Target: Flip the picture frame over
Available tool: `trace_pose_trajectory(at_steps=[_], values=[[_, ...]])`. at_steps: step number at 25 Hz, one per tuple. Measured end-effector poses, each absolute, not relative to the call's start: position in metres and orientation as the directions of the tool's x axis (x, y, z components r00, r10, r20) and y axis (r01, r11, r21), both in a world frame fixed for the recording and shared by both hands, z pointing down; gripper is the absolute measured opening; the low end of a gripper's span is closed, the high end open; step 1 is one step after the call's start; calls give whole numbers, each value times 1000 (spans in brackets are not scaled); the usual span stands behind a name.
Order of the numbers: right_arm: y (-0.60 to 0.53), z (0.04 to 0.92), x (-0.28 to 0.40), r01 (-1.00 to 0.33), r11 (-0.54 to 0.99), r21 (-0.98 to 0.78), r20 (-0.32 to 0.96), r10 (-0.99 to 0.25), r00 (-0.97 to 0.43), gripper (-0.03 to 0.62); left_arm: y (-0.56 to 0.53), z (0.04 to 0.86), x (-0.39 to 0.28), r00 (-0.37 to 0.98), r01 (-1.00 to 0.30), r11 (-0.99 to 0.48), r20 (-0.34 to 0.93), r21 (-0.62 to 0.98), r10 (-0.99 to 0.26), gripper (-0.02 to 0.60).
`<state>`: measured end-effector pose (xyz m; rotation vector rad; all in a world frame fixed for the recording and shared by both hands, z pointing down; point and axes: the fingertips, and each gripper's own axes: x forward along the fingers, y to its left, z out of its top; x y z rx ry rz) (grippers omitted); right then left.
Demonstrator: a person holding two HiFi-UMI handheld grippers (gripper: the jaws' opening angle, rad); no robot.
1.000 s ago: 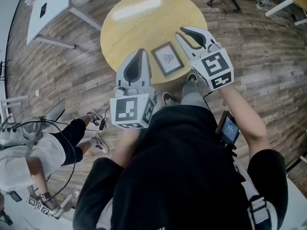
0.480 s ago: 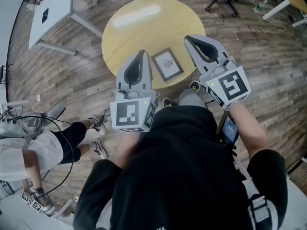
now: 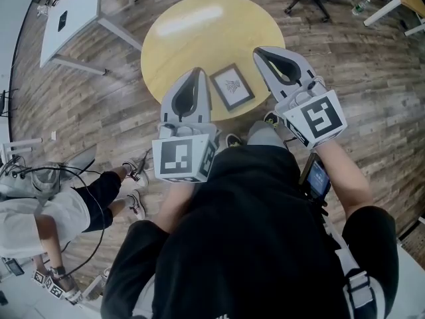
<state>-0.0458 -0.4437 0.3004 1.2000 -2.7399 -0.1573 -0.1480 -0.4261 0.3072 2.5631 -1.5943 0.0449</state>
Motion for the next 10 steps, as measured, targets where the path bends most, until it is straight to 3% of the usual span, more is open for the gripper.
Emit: trace_pose_trajectory(at_steps=[10], values=[[-436, 302, -46, -717, 675, 175, 93, -736, -670, 18, -419, 312, -141, 464, -885, -456, 104, 93, -880, 23]])
